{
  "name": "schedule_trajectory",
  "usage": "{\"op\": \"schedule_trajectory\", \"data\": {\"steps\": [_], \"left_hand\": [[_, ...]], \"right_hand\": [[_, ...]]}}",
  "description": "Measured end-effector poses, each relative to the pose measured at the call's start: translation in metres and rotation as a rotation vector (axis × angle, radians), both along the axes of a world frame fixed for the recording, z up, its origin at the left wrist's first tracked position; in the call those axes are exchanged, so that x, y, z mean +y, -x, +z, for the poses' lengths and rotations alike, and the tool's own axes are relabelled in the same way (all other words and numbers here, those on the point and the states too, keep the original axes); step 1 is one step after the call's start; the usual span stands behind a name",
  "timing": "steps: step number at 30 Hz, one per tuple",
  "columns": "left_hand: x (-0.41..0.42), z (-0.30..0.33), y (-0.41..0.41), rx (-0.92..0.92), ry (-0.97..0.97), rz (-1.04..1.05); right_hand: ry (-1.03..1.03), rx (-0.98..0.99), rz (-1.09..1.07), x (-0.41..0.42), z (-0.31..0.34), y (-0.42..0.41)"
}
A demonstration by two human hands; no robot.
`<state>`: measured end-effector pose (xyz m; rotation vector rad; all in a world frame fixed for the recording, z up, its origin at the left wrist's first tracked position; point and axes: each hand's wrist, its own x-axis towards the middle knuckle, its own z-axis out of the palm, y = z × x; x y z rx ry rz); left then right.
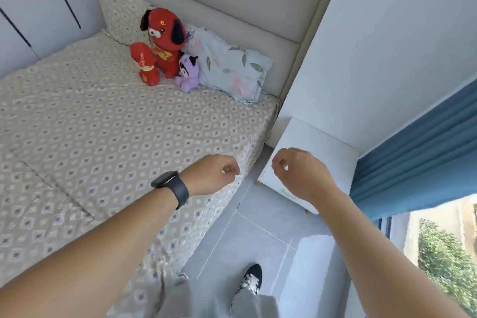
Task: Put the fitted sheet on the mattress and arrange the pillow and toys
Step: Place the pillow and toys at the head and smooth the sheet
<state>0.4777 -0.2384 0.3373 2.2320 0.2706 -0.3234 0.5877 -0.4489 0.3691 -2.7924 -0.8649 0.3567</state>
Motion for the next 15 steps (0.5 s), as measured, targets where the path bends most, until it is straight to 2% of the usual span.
{"op": "schedule_trajectory", "data": {"steps": [3, 8, 15], "left_hand": [[0.014, -0.019, -0.062, 0.023, 0.016, 0.1], [0.046, -0.051, -0.149, 0.092, 0.0, 0.218], [0.109, -0.126, -0.321, 0.194, -0.038, 0.232]], "right_hand": [[0.097, 0.093, 0.028, 0.028, -0.029, -0.09], [0.206, 0.26, 0.065, 0.086, -0.082, -0.195], [0.408, 0.198, 0.189, 0.173, -0.177, -0.371]]}}
